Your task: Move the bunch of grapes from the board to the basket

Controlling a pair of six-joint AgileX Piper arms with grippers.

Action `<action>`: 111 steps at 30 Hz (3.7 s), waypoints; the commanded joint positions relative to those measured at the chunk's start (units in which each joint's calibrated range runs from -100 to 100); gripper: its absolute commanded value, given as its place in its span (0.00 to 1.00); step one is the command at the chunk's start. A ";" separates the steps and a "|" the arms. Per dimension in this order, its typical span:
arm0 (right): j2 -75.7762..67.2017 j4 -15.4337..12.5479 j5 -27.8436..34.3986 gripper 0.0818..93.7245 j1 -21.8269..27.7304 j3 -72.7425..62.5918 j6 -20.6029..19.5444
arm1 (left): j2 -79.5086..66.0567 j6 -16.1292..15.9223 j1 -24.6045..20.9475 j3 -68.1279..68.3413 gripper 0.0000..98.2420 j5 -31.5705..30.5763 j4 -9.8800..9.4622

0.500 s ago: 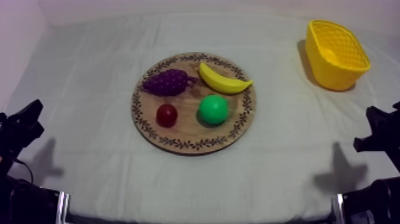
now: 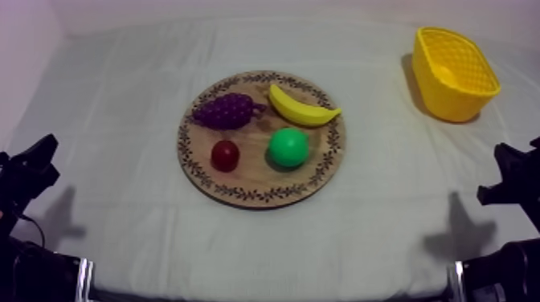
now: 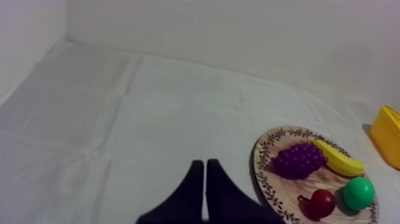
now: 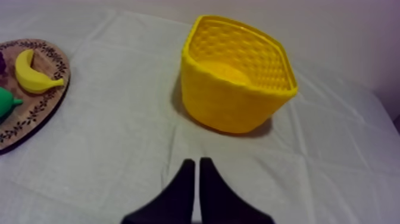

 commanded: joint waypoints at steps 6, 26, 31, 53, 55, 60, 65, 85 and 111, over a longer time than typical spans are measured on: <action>0.00 -0.01 -0.01 0.00 0.01 0.04 -0.06 | 0.00 -0.01 0.00 -0.03 0.00 0.00 0.02; 0.00 -0.01 -0.01 0.00 0.01 0.04 -0.06 | 0.00 -0.01 0.00 -0.03 0.00 0.00 0.02; 0.00 -0.01 -0.01 0.00 0.01 0.04 -0.06 | 0.00 -0.01 0.00 -0.03 0.00 0.00 0.02; 2.30 0.37 1.62 0.00 -2.57 -1.25 1.69 | 0.00 -0.01 0.00 -0.03 0.00 0.00 0.02; 4.35 0.61 1.83 0.00 -3.47 -3.28 2.11 | 0.00 -0.01 0.00 -0.03 0.00 0.00 0.02; 12.59 2.01 3.27 0.00 -6.12 -12.54 2.21 | 0.00 -0.01 0.00 -0.03 0.00 0.00 0.02; 23.41 2.97 7.05 0.00 -8.62 -26.01 2.48 | 0.00 -0.01 0.00 -0.03 0.00 0.00 0.02; 60.72 6.27 25.22 0.00 -21.54 -71.79 2.96 | 0.00 -0.01 0.00 -0.03 0.00 0.00 0.02; 89.03 8.02 34.82 0.00 -30.24 -95.58 6.39 | 0.00 -0.01 0.00 -0.03 0.00 0.00 0.02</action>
